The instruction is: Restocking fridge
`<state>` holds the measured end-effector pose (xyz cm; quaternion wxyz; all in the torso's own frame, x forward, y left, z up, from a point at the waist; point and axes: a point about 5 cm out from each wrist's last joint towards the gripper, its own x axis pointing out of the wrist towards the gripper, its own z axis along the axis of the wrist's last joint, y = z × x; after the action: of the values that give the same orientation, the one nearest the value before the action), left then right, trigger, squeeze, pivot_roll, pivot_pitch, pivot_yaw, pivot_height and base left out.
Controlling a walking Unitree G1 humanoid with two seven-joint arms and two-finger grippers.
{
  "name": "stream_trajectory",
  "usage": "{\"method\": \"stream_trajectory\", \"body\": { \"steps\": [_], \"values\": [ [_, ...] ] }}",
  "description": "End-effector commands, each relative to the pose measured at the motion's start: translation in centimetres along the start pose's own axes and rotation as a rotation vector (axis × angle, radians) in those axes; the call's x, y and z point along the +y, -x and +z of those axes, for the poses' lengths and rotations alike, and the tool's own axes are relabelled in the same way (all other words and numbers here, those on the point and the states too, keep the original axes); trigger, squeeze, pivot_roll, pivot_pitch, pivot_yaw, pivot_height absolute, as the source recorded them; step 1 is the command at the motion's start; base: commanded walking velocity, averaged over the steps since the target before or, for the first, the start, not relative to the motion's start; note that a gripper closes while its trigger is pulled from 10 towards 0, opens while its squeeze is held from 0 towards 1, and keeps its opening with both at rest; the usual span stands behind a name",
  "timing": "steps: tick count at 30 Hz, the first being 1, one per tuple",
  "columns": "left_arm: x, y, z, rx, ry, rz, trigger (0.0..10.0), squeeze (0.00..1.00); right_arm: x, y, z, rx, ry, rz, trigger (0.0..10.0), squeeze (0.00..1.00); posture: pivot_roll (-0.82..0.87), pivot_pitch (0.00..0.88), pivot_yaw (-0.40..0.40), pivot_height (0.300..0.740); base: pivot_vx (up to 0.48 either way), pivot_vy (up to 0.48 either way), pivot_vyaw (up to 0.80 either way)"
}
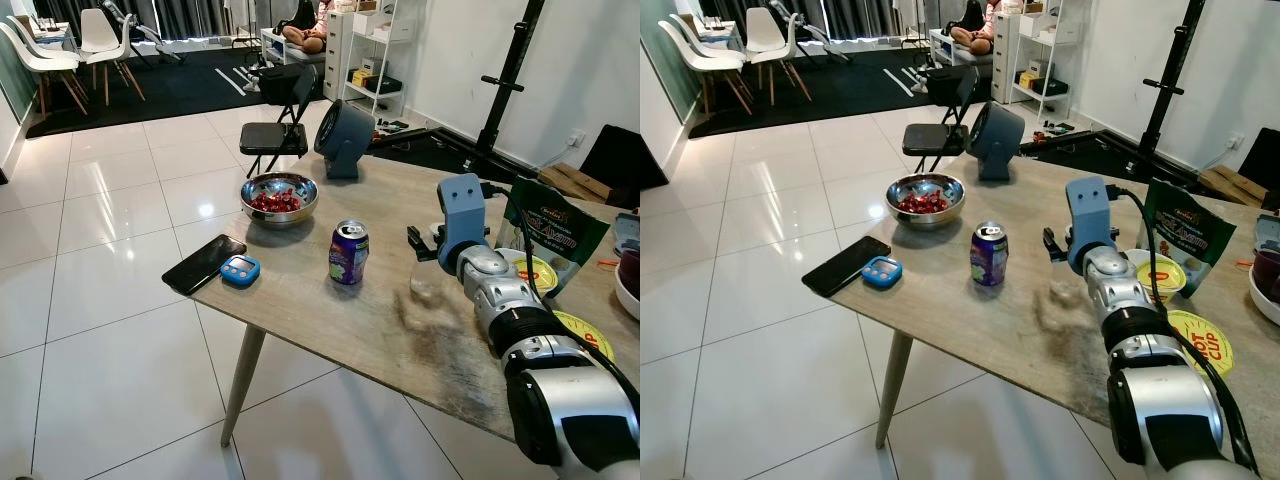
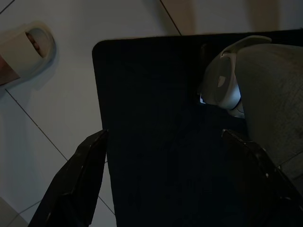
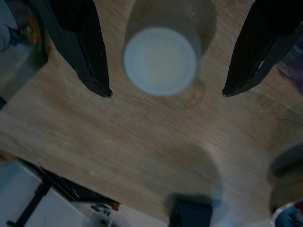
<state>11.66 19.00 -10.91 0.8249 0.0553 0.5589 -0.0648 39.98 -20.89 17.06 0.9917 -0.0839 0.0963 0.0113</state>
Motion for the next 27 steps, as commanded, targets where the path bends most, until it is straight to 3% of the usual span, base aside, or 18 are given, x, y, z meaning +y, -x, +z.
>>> {"method": "stream_trajectory", "body": {
  "steps": [1, 8, 22, 23, 24, 27],
  "values": [
    [-0.74, -0.02, -0.63, 0.020, -0.010, -0.022, 10.0, 0.00, -0.49, -0.03, 0.22, 0.011, -0.029, -0.024, 10.0, 0.00, -0.01, 0.000, -0.035, 0.740, 0.000, 0.000, 0.00],
    [-0.79, -0.03, -0.66, 0.021, -0.014, -0.024, 10.0, 0.00, -0.56, 0.01, -0.43, 0.037, -0.108, -0.031, 10.0, 0.00, -0.01, 0.000, -0.036, 0.740, 0.000, 0.000, 0.00],
    [-0.81, -0.02, -0.69, 0.023, -0.032, -0.026, 10.0, 0.00, -0.15, -0.05, -0.31, 0.021, -0.135, 0.002, 10.0, 0.00, -0.01, 0.000, -0.036, 0.740, 0.000, 0.000, 0.00],
    [-0.81, -0.02, -0.68, 0.023, -0.032, -0.026, 10.0, 0.00, -0.08, -0.05, -0.32, 0.020, -0.136, 0.009, 6.3, 0.00, -0.01, 0.000, -0.036, 0.740, 0.000, 0.000, 0.00],
    [-0.81, -0.02, -0.68, 0.022, -0.033, -0.026, 10.0, 0.00, -0.03, -0.05, -0.32, 0.017, -0.138, 0.012, 0.0, 0.00, 0.00, 0.000, -0.036, 0.740, 0.000, 0.000, 0.00],
    [-0.79, -0.02, -0.67, 0.023, -0.034, -0.026, 10.0, 0.00, 0.02, -0.05, -0.32, 0.014, -0.138, 0.016, 0.0, 0.00, 0.00, 0.000, -0.036, 0.740, 0.000, 0.000, 0.00]
  ]
}}
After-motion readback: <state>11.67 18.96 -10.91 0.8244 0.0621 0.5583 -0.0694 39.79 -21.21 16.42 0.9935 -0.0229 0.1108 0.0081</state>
